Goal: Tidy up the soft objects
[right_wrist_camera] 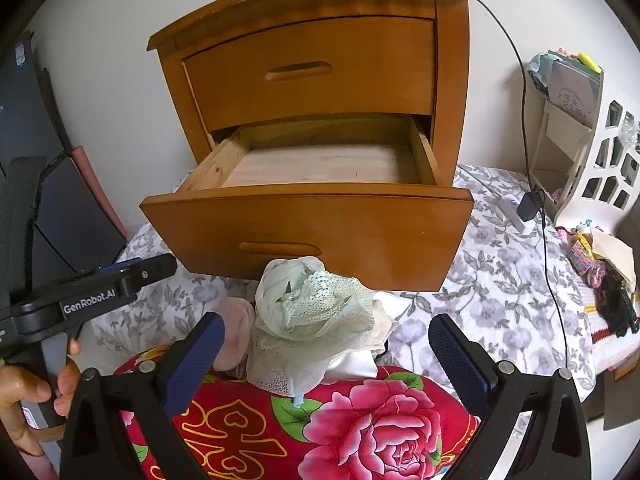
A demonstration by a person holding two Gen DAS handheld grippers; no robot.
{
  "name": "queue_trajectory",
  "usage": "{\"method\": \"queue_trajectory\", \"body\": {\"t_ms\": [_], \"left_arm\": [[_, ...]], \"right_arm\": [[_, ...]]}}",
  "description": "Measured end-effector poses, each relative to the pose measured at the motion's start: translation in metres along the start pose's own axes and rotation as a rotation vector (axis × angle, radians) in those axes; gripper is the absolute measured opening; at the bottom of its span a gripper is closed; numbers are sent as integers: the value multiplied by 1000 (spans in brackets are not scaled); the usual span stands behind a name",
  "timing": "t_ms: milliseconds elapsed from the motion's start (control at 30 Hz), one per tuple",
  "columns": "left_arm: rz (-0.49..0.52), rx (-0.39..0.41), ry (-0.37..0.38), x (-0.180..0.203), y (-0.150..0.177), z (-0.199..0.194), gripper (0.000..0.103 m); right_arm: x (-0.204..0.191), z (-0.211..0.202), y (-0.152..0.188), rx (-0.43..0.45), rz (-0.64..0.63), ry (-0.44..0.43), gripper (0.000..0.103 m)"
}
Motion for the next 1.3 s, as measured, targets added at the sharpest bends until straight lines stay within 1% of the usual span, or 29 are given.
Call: {"method": "queue_trajectory", "body": {"t_ms": [267,300,333,400,467,533,633,800,933,1033,1200,1300], "left_arm": [[-7,-22,-52,-7,-5,5,68],[-10,-24,-57,-8,-6,6,71],[-13,-25,-62,-9,-8,6,83],[-12,-5,-82,-9,-12,3,93],[-1,29,-125,-8,-18,-1,93],[1,45,-147,-8,-23,-5,93],[-1,51,-156,-8,-34,-10,98],[4,104,-176,-4,-58,-25,99],[-6,138,-190,-3,-68,-36,99],[-5,138,-202,-4,-65,-35,99],[26,118,-220,1,-64,-28,99],[38,120,-215,3,-65,-29,99]], "right_arm": [[1,7,-13,7,-9,13,103],[1,7,-15,8,-10,14,103],[1,8,-18,10,-10,15,103],[3,8,-24,17,-7,17,103],[3,8,-29,24,-4,17,103],[5,9,-35,30,2,14,103],[8,12,-42,32,20,9,103],[12,20,-56,28,35,16,103],[16,21,-64,34,44,23,103],[17,20,-65,37,45,28,103],[16,21,-72,35,30,27,103],[13,19,-78,46,23,31,103]]}}
Point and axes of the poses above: each gripper's, at about its wrist camera, not at the fingertips, and z roughly the way its jaws point, x to its right, y to its underside, the point moved 2 cm from there along z, roughly the way its jaws point
